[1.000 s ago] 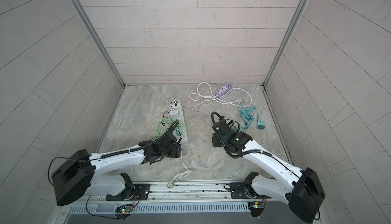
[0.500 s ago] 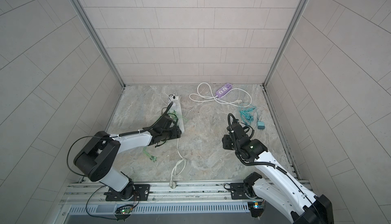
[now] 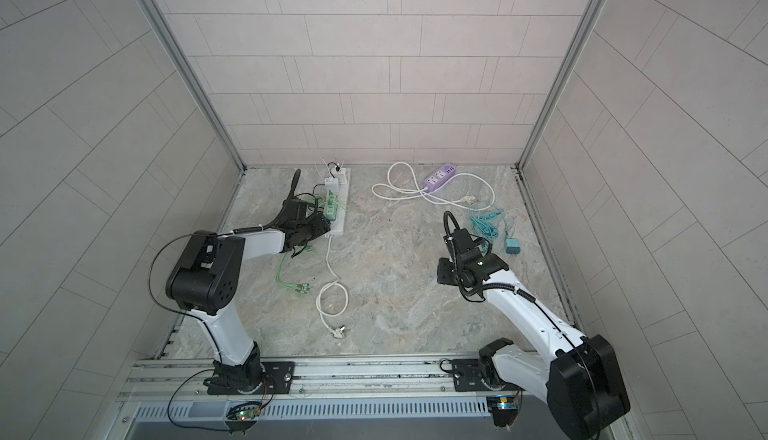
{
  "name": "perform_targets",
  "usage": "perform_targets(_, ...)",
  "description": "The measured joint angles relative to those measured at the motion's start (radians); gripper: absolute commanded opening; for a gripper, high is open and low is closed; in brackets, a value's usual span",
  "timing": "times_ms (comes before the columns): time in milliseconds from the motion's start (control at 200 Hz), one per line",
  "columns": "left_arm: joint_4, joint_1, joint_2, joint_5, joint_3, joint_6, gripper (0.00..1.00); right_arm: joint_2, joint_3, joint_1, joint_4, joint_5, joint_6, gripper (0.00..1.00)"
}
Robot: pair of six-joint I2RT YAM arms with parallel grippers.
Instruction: Insert the plug
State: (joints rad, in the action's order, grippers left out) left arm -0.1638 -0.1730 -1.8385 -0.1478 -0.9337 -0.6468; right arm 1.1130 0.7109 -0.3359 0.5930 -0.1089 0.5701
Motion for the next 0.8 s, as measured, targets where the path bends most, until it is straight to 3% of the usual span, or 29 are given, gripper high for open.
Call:
perform_targets(230,0.014,0.043,0.004,-0.01,-0.011,-0.001,0.77,0.105,0.036,0.023,-0.051,-0.061,-0.025,0.46)
perform_targets(375,0.067,0.028,0.099,-0.013,0.075,0.002,0.78,0.148,0.042,0.023,-0.058,-0.103,-0.04,0.46)
perform_targets(801,0.464,-0.312,0.675,0.155,0.365,-0.036,0.75,0.168,0.019,0.023,-0.084,-0.167,-0.066,0.45)
